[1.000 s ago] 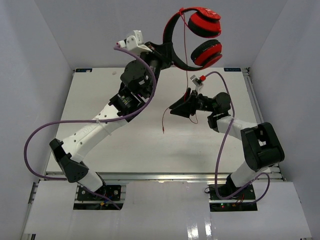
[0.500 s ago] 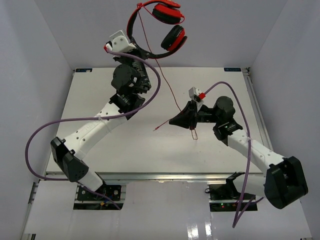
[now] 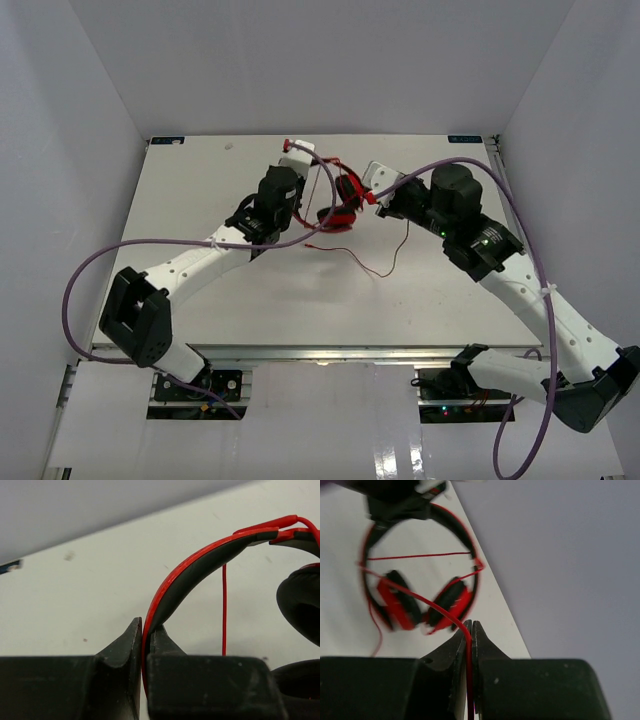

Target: Wrap the headphones

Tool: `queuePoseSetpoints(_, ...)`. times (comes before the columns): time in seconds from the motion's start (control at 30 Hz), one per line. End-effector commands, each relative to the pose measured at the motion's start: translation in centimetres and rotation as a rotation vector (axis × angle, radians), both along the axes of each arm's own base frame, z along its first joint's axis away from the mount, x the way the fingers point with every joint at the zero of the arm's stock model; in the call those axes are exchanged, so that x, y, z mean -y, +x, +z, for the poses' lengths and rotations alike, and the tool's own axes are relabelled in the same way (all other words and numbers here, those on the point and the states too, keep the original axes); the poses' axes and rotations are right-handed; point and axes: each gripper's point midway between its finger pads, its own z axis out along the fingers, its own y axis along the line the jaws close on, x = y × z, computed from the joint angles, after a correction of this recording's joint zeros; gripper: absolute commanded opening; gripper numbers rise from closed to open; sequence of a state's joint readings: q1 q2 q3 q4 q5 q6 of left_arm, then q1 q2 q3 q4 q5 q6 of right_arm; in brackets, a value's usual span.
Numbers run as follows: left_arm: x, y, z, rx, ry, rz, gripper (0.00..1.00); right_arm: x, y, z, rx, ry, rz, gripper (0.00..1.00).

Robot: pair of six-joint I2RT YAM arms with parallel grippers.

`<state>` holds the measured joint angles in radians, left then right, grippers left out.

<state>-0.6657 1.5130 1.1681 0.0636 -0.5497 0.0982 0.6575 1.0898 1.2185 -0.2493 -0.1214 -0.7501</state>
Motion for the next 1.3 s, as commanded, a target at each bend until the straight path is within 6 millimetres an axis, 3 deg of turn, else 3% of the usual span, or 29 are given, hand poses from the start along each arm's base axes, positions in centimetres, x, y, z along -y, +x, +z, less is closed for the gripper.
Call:
queuePoseSetpoints(0.0, 5.9, -7.0, 4.2, 0.015, -0.136, -0.518, 0.00, 2.8, 3.9, -1.4, 0.118, -0.143, -0.204, 0.08)
queuePoseSetpoints(0.13, 7.0, -12.0, 6.3, 0.068, -0.185, -0.746, 0.00, 3.5, 5.5, -4.2, 0.064, -0.099, -0.244, 0.08)
queuePoseSetpoints(0.3, 7.0, -14.0, 8.9, 0.088, -0.256, -0.801, 0.00, 5.6, 6.9, -6.9, -0.110, 0.035, -0.201, 0.09)
queuePoseSetpoints(0.37, 6.8, -14.1, 10.3, 0.101, -0.294, -0.789, 0.00, 5.3, 6.0, -7.6, -0.203, 0.122, -0.083, 0.09)
queuePoseSetpoints(0.47, 7.6, -15.0, 13.3, 0.115, -0.379, -0.839, 0.00, 3.1, 3.2, -9.6, -0.360, 0.208, 0.163, 0.12)
queuePoseSetpoints(0.53, 8.3, -15.8, 15.5, 0.107, -0.476, -0.879, 0.00, 1.3, 0.4, -9.3, -0.450, 0.267, 0.374, 0.13)
queuePoseSetpoints(0.57, 8.8, -16.1, 16.3, 0.094, -0.531, -0.898, 0.00, 0.7, 0.0, -9.0, -0.485, 0.303, 0.427, 0.13)
queuePoseSetpoints(0.63, 9.3, -15.7, 18.5, 0.089, -0.622, -0.891, 0.00, -0.7, -3.2, -8.9, -0.668, 0.398, 0.580, 0.13)
queuePoseSetpoints(0.7, 9.3, -14.8, 21.1, 0.121, -0.709, -0.842, 0.00, -2.0, -5.1, -8.2, -0.723, 0.449, 0.674, 0.14)
queuePoseSetpoints(0.9, 8.1, -12.4, 27.6, 0.273, -0.938, -0.643, 0.00, -5.1, -7.3, -7.9, -0.842, 0.473, 0.762, 0.19)
queuePoseSetpoints(1.0, 7.1, -11.8, 30.4, 0.356, -0.979, -0.553, 0.00, -5.7, -8.6, -7.5, -0.883, 0.501, 0.812, 0.19)
queuePoseSetpoints(1.13, 0.6, -8.0, 30.8, 0.486, -0.981, -0.081, 0.00, -5.4, -10.2, -7.7, -0.890, 0.526, 0.828, 0.18)
queuePoseSetpoints(1.27, -2.7, -6.2, 28.9, 0.544, -0.879, 0.170, 0.00, -5.2, -11.4, -7.4, -0.860, 0.531, 0.816, 0.08)
